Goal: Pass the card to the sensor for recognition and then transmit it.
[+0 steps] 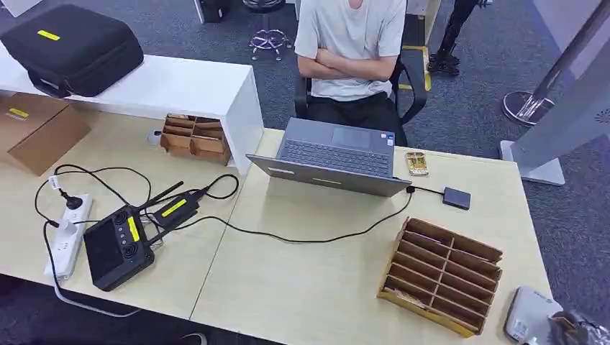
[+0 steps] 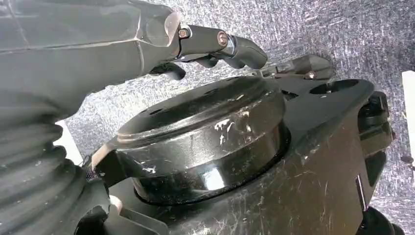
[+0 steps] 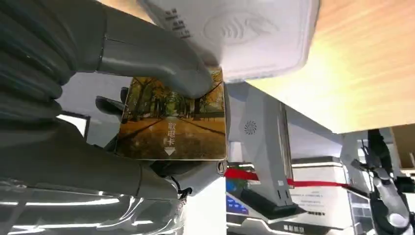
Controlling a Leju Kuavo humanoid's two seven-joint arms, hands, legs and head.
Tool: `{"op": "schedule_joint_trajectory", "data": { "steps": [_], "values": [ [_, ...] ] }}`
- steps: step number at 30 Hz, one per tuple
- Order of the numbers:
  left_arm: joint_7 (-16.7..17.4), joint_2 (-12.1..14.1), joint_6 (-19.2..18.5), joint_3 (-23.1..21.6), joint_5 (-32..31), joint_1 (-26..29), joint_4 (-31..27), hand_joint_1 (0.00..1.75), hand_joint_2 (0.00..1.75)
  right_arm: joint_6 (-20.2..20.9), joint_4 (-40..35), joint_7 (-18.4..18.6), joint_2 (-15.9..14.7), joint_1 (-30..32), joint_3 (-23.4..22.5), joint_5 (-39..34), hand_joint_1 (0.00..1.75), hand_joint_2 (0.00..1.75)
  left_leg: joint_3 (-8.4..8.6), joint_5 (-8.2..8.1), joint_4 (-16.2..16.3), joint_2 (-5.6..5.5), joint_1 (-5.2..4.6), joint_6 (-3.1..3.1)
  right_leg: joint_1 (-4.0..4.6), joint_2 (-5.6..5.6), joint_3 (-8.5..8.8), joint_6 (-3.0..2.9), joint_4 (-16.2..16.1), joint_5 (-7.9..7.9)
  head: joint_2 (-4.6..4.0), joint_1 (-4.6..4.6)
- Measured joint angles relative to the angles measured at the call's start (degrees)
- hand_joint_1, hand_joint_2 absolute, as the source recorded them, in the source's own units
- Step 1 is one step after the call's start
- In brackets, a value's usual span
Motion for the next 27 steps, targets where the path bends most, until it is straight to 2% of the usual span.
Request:
{"op": "schedule_joint_trajectory", "data": {
  "steps": [11, 27],
  "values": [
    [0.13, 0.00, 0.15, 0.00, 0.02, -0.03, 0.00, 0.00, 1.75, -0.24, 4.14, -0.20, 0.77, -0.22, 0.17, -0.31, 1.75, 1.75, 0.08, 0.00, 0.02, 0.29, 0.01, 0.00, 0.02, 0.28, 0.02, 0.06, -0.01, 0.15, 0.00, 0.00],
    [0.31, 0.04, 0.15, 0.00, -0.02, -0.04, 0.00, 0.00, 1.75, 0.50, 4.05, -0.24, 0.81, -2.01, 0.39, 0.65, 1.75, 1.75, 0.10, 0.01, 0.06, 0.34, 0.01, 0.01, 0.02, 0.31, 0.12, 0.10, -0.02, 0.21, 0.00, 0.02]
  ]
}}
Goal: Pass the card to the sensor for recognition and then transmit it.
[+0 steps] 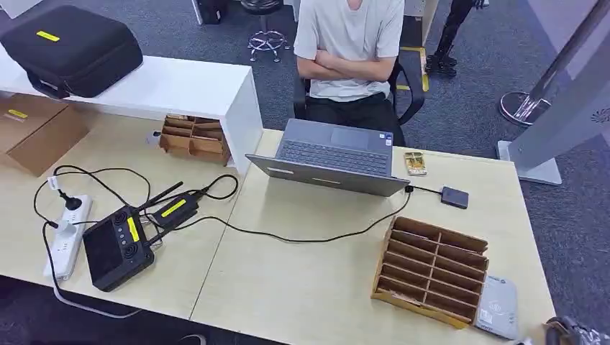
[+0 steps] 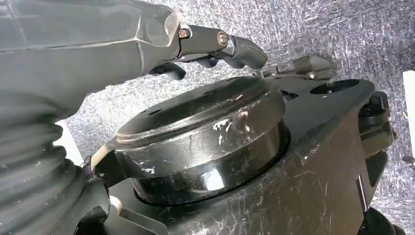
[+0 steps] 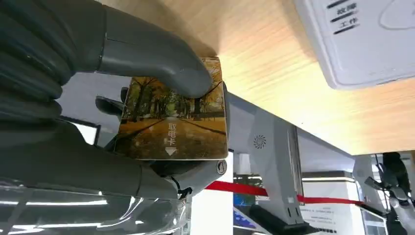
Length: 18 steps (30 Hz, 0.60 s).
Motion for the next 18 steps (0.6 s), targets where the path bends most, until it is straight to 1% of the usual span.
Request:
{"op": "schedule_joint_trajectory", "data": {
  "steps": [2, 4, 7, 8, 9, 11, 12, 15, 18],
  "values": [
    [0.00, 0.02, 0.00, 0.00, -0.09, 0.00, 0.00, 0.00, 1.75, -0.44, -0.81, 0.24, -0.04, -0.11, 0.18, 0.11, 1.75, 1.75, -0.03, 0.01, 0.00, 0.00, 0.00, 0.01, 0.00, 0.00, 0.07, 0.00, 0.01, 0.01, 0.00, -0.02],
    [0.09, 0.04, 0.00, 0.00, -0.31, -0.03, 0.00, 0.00, 1.75, -1.86, -2.68, 0.79, -0.24, -0.54, 0.72, 0.35, 1.75, 1.75, -0.09, 0.01, 0.00, 0.02, -0.01, 0.01, 0.00, 0.02, 0.05, -0.01, 0.04, 0.03, 0.00, 0.00],
    [0.33, 0.11, 0.02, -0.02, -0.74, -0.11, 0.00, 0.00, 1.75, -4.16, -7.85, 1.31, -0.72, -2.81, 1.68, -0.24, 1.75, 1.75, -0.20, 0.07, 0.00, 0.09, -0.04, 0.01, -0.04, 0.10, -0.10, -0.05, 0.14, 0.08, 0.00, -0.02],
    [0.46, 0.20, 0.04, -0.04, -0.87, -0.19, 0.00, 0.00, 1.75, -4.31, -10.00, 1.82, -1.16, -4.85, 2.17, -0.59, 1.75, 1.75, -0.20, 0.11, 0.00, 0.19, -0.04, -0.04, -0.04, 0.20, -0.20, -0.14, 0.15, 0.17, 0.00, 0.00],
    [0.52, 0.31, 0.04, -0.13, -1.16, -0.30, 0.00, 0.00, 1.75, -4.00, -12.05, 2.28, -1.68, -7.37, 2.90, -0.81, 1.75, 1.75, -0.26, 0.14, -0.01, 0.29, -0.04, -0.09, -0.05, 0.36, -0.26, -0.06, 0.17, 0.25, 0.00, -0.04],
    [0.61, 0.52, -0.11, -0.61, -1.49, -0.62, 0.00, 0.00, 1.75, -2.20, -15.61, 3.83, -3.00, -14.02, 4.70, -1.05, 1.75, 1.75, -0.23, 0.21, 0.00, 0.46, -0.03, -0.10, -0.04, 0.54, -0.34, -0.07, 0.18, 0.33, 0.00, -0.04],
    [0.59, 0.61, -0.77, -0.68, -1.42, -0.73, 0.00, 0.00, 1.75, -1.02, -16.88, 4.59, -3.74, -17.11, 5.77, -0.98, 1.75, 1.75, -0.21, 0.27, 0.00, 0.45, -0.03, -0.01, -0.04, 0.54, -0.35, -0.05, 0.18, 0.34, 0.00, 0.00],
    [0.09, 0.85, -2.41, -0.68, -0.98, -0.71, -0.02, 0.00, 1.75, 0.70, -19.28, 5.36, -5.18, -24.27, 8.68, -0.44, 1.75, 1.75, -0.34, 0.42, 0.01, 0.16, -0.01, 0.01, -0.02, 0.18, -0.33, -0.03, 0.18, 0.35, 0.00, -0.02],
    [-1.38, 1.03, -3.50, -0.70, -0.96, -0.70, -0.07, 0.00, 1.75, 2.12, -20.48, 6.40, -6.01, -31.72, 12.18, 0.18, 1.75, 1.75, -0.42, 0.45, 0.01, 0.14, -0.03, -0.03, -0.04, 0.16, -0.48, -0.10, 0.21, 0.41, 0.00, -0.02]
  ]
}}
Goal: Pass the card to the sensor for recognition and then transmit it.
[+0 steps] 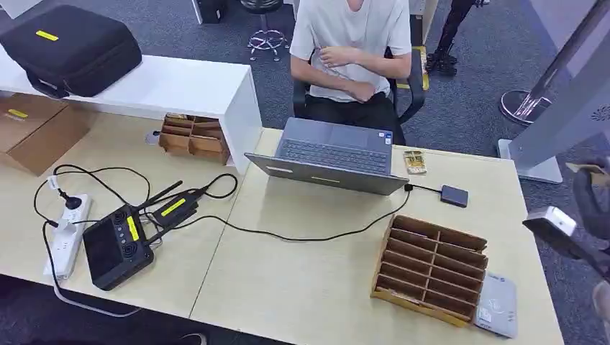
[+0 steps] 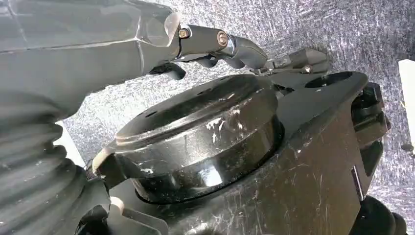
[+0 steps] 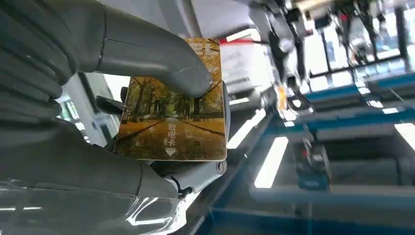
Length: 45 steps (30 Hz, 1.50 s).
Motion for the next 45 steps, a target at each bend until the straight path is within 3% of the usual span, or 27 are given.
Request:
{"op": "schedule_joint_trajectory", "data": {
  "steps": [4, 9, 12, 14, 22, 34, 35, 44, 45],
  "values": [
    [-2.37, 0.11, 1.03, -0.33, -0.85, -0.02, -0.17, 0.00, 1.75, 2.98, -0.28, 3.13, -0.39, -9.81, 5.27, 3.39, 1.75, 1.75, -0.15, 0.04, -0.01, 0.01, 0.01, -0.05, 0.02, 0.02, -0.08, -0.01, 0.07, 0.05, 0.00, -0.02],
    [-12.59, 0.92, 9.47, -1.42, -3.04, -0.60, -0.24, 0.00, 1.75, 7.49, 1.57, 8.15, 0.22, -22.08, 15.44, 8.65, 1.75, 1.75, -0.25, 0.11, -0.01, -0.10, 0.04, -0.03, 0.05, -0.10, -0.14, -0.02, 0.08, 0.06, 0.00, 0.02],
    [-10.68, 1.79, 5.94, -2.41, -3.63, -1.10, -0.26, 0.00, 1.75, 9.14, 6.41, 9.47, 3.13, -29.10, 20.57, 10.91, 1.75, 1.75, -0.26, 0.17, -0.01, 0.03, 0.06, -0.12, 0.07, 0.08, -0.30, -0.09, 0.13, 0.12, 0.00, -0.02],
    [-10.27, 2.19, 5.55, -2.89, -3.67, -1.28, -0.26, 0.00, 1.75, 8.98, 9.62, 9.97, 5.03, -32.31, 23.67, 11.32, 1.75, 1.75, -0.28, 0.22, -0.01, 0.01, 0.07, -0.16, 0.07, 0.06, -0.36, -0.13, 0.13, 0.16, 0.00, 0.02],
    [-8.87, 2.40, 2.80, -3.87, -3.93, -1.23, -1.03, 0.00, 1.75, 9.33, 21.43, 12.37, 10.47, -40.27, 30.51, 15.10, 1.75, 1.75, -0.47, 0.28, 0.01, -0.24, 0.08, -0.16, 0.07, -0.18, -0.43, -0.11, 0.12, 0.17, 0.00, 0.00],
    [-7.58, 2.69, 1.86, -4.24, -4.20, -1.24, -1.42, 0.00, 1.75, 8.94, 34.01, 13.05, 14.89, -43.41, 34.66, 14.56, 1.75, 1.75, -0.98, 0.49, 0.09, -0.61, 0.08, -0.14, 0.07, -0.51, -0.85, -0.09, 0.14, 0.28, 0.00, 0.00],
    [-7.47, 2.69, 1.79, -4.24, -4.17, -1.24, -1.44, 0.00, 1.75, 8.90, 34.75, 12.98, 15.06, -43.40, 34.73, 14.23, 0.00, 1.75, -1.02, 0.49, 0.09, -0.63, 0.09, -0.14, 0.07, -0.52, -0.88, -0.09, 0.14, 0.28, 0.00, 0.02],
    [-7.39, 2.88, 0.48, -4.26, -4.15, -1.28, -1.66, 0.00, 1.75, 6.49, 38.18, 11.28, 15.39, -43.70, 34.73, 12.39, 0.00, 1.75, -1.09, 0.42, 0.08, -0.61, 0.09, -0.12, 0.07, -0.51, -0.97, -0.09, 0.11, 0.24, 0.00, 0.00],
    [-7.60, 2.89, 0.66, -4.26, -4.13, -1.26, -1.66, 0.00, 0.00, 6.19, 38.47, 10.95, 15.39, -43.73, 34.73, 12.13, 0.00, 1.75, -1.08, 0.43, 0.08, -0.60, 0.09, -0.12, 0.07, -0.51, -0.97, -0.10, 0.11, 0.26, 0.00, 0.00]
  ]
}}
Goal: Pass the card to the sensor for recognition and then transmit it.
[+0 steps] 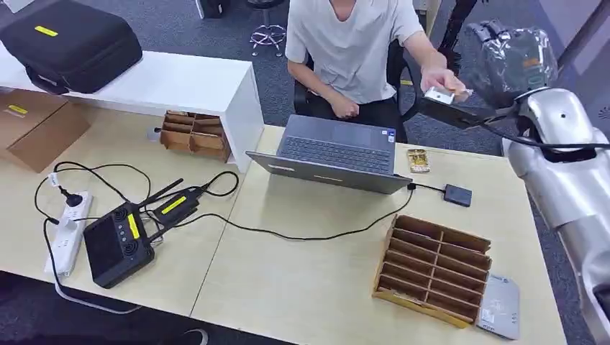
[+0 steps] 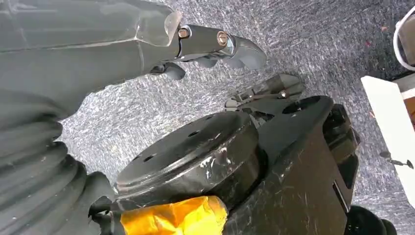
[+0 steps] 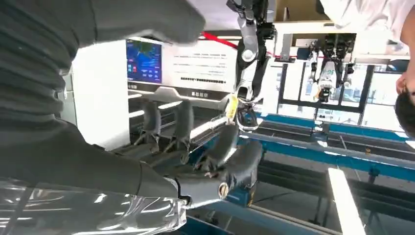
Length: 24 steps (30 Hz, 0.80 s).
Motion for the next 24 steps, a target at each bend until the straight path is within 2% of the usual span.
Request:
{"op": "schedule_joint_trajectory", "data": {
  "steps": [3, 4, 11, 13, 16, 19, 24],
  "values": [
    [-0.63, 0.00, 0.59, 0.00, 0.26, 0.08, 0.00, 0.00, 0.00, -1.16, 0.42, -1.27, 0.00, 0.15, -0.07, -0.75, 0.00, 1.75, 0.04, 0.07, 0.01, 0.05, 0.00, -0.03, 0.00, 0.04, 0.00, 0.01, 0.00, 0.09, 0.00, 0.02],
    [-0.63, -0.02, 0.64, 0.00, 0.35, 0.10, 0.00, 0.00, 1.75, -1.73, 0.42, -1.78, -0.07, 0.37, -0.18, -1.05, 0.00, 1.75, 0.05, 0.10, 0.01, 0.07, 0.00, -0.01, 0.00, 0.06, 0.01, 0.02, 0.00, 0.11, 0.00, 0.02],
    [-0.11, -0.13, 0.79, 0.00, 1.34, 0.15, 0.00, 0.00, 1.75, -3.61, -2.56, -4.51, -1.23, 4.11, -0.57, -3.20, 0.00, 1.75, 0.12, 0.13, 0.04, 0.13, 0.01, -0.01, 0.00, 0.13, 0.04, 0.07, 0.00, 0.16, 0.00, 0.02],
    [0.00, -0.24, 0.44, 0.00, 2.63, 0.22, 0.00, 0.00, 1.75, -5.01, -7.90, -6.74, -2.98, 8.27, -1.55, -5.36, 0.00, 1.75, 0.12, 0.13, 0.04, 0.06, 0.01, -0.01, 0.00, 0.07, 0.06, 0.07, -0.02, 0.15, 0.00, 0.02],
    [0.00, -0.44, 0.35, 0.00, 3.78, 0.43, 0.00, 0.00, 1.75, -6.40, -16.40, -7.32, -5.96, 15.32, -3.23, -6.44, 0.00, 1.75, 0.06, 0.10, 0.04, -0.01, 0.00, 0.00, -0.01, 0.00, 0.06, 0.08, -0.03, 0.15, 0.00, 0.02],
    [-0.04, -0.55, 0.46, 0.02, 5.00, 0.57, 0.00, 0.00, 1.75, -8.66, -25.04, -9.40, -8.98, 23.12, -5.70, -9.31, 0.00, 1.75, 0.08, 0.07, 0.04, -0.02, 0.01, 0.02, 0.00, 0.00, 0.06, 0.09, -0.09, 0.13, 0.00, 0.02],
    [-0.35, -0.98, 0.92, 0.24, 7.06, 1.21, 0.04, 0.00, 1.75, -13.17, -40.75, -13.37, -13.61, 41.10, -11.61, -11.76, 0.00, 1.75, 0.05, -0.01, 0.02, -0.16, 0.00, 0.05, 0.00, -0.17, 0.12, 0.09, -0.12, 0.06, 0.00, 0.00]
  ]
}}
